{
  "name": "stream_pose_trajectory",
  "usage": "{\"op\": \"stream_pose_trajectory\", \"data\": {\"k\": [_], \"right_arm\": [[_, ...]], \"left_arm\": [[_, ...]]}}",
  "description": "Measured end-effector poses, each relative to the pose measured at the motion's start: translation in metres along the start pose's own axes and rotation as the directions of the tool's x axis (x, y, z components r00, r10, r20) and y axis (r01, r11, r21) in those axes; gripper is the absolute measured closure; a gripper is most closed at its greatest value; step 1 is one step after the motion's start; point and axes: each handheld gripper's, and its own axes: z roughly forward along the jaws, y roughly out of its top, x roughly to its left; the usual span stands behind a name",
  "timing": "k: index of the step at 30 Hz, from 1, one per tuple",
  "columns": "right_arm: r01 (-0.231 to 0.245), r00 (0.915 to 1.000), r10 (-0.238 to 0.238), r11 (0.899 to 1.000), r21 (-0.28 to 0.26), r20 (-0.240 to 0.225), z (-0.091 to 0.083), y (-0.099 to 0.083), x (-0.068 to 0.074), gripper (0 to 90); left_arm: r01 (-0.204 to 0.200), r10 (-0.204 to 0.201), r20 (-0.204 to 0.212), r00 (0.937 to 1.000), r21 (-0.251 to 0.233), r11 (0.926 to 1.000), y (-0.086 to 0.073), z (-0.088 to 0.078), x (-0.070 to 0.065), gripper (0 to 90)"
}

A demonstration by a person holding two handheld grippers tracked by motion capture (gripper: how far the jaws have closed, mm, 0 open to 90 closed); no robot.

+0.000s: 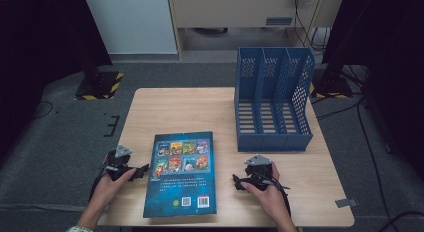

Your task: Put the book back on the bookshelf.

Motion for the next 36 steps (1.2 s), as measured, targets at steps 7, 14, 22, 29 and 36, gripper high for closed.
{"op": "stream_pose_trajectory", "data": {"k": [7, 14, 22, 29, 36], "right_arm": [[-0.001, 1.0, 0.001, 1.0, 0.0, 0.0, 0.0, 0.0, 0.0, 2.5], [0.006, 1.0, -0.006, 1.0, 0.0, -0.007, 0.0, 0.0, -0.001, 2.5], [0.059, 0.9982, -0.06, 0.998, -0.015, -0.004, -0.012, 0.008, 0.008, 7.4], [0.074, 0.9962, -0.077, 0.995, -0.064, -0.04, -0.021, 0.013, 0.019, 8.8], [0.087, 0.9888, -0.101, 0.989, -0.123, -0.11, -0.027, 0.023, 0.037, 9.2]], "left_arm": [[0.03, -0.029, -0.023, 0.9993, 0.017, 0.9994, 0.001, -0.001, 0.001, 0.0], [0.038, -0.038, 0.011, 0.9992, 0.002, 0.9993, 0.0, -0.005, 0.005, 2.5], [0.029, -0.027, 0.04, 0.9988, -0.049, 0.9984, 0.003, -0.023, 0.004, 2.8], [0.025, -0.02, 0.058, 0.9981, -0.087, 0.9959, 0.008, -0.039, -0.009, 3.0], [0.016, -0.007, 0.106, 0.9944, -0.084, 0.9964, 0.013, -0.046, -0.029, 3.2]]}}
